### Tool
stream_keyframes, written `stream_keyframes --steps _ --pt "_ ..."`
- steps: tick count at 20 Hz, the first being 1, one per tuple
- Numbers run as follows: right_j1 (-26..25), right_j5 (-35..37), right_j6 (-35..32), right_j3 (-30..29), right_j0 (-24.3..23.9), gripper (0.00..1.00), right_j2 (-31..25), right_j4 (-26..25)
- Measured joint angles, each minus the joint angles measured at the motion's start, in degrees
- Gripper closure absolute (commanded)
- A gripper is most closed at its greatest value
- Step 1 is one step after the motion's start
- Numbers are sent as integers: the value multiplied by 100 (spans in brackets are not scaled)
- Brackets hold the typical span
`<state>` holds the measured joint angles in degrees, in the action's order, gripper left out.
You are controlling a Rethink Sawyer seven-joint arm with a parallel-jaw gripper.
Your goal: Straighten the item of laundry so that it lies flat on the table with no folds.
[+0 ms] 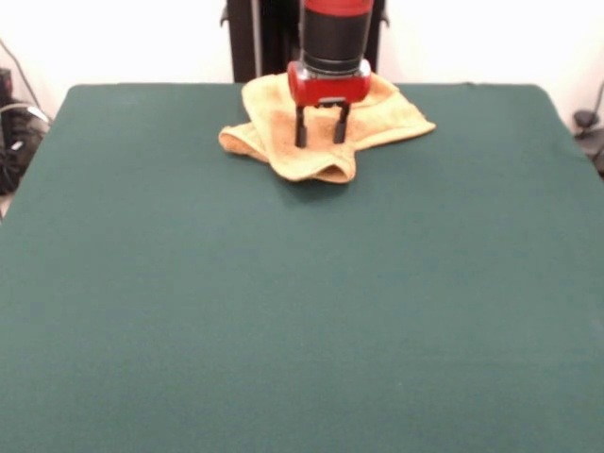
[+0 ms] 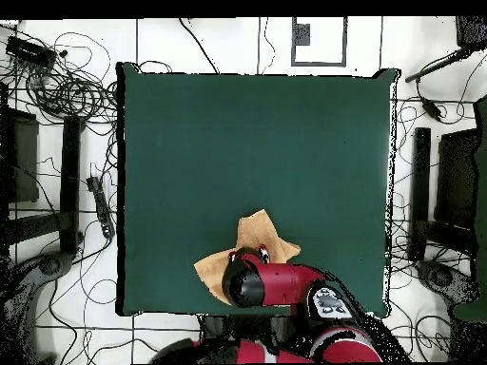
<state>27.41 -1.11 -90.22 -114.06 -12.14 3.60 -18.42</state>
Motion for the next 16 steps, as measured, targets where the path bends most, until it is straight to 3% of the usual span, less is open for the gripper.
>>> stream_keyframes --steps 16 --pt "-60 -296 0 -3 269 0 236 -2"
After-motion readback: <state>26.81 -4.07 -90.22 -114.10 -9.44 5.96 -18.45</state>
